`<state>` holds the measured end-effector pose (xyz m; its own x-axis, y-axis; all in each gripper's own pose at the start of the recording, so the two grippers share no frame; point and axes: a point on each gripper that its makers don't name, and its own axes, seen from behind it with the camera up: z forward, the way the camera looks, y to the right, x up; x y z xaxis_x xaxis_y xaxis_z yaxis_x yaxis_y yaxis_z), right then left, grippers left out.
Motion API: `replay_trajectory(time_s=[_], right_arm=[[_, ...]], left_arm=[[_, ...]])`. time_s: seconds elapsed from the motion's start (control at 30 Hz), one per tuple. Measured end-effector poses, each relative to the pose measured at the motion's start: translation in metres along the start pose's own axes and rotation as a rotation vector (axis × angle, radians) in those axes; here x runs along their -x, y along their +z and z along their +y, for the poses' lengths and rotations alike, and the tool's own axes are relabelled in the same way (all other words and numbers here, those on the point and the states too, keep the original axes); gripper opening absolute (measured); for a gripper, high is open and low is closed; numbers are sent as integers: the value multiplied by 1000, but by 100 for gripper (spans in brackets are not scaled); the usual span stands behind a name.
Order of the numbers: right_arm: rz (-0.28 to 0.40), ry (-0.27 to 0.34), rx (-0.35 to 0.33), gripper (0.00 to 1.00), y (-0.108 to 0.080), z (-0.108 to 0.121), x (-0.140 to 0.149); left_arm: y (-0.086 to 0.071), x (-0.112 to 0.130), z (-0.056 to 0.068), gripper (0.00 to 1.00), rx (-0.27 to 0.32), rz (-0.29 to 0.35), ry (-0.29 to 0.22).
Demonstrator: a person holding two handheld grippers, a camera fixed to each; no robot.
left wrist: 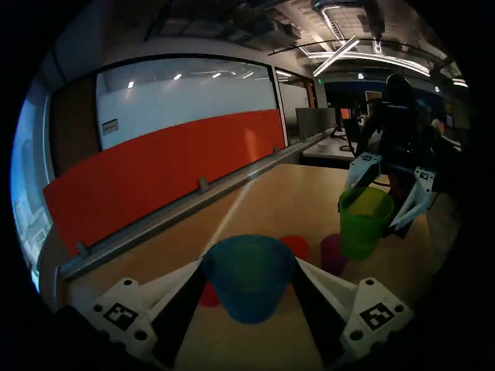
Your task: Pour water
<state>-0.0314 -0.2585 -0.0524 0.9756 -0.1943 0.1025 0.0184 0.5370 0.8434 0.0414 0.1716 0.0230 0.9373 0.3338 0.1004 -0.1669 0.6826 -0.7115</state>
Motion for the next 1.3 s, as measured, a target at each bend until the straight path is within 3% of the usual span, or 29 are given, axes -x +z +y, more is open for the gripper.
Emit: replay_trajectory(time_s=[0.77, 1.3], right_arm=[[-122, 5, -31, 91, 9, -1, 36], [-195, 20, -53, 91, 20, -4, 65]], left_arm=[[13, 59, 20, 89, 93, -179, 108], [29, 96, 35, 89, 166, -266, 73]])
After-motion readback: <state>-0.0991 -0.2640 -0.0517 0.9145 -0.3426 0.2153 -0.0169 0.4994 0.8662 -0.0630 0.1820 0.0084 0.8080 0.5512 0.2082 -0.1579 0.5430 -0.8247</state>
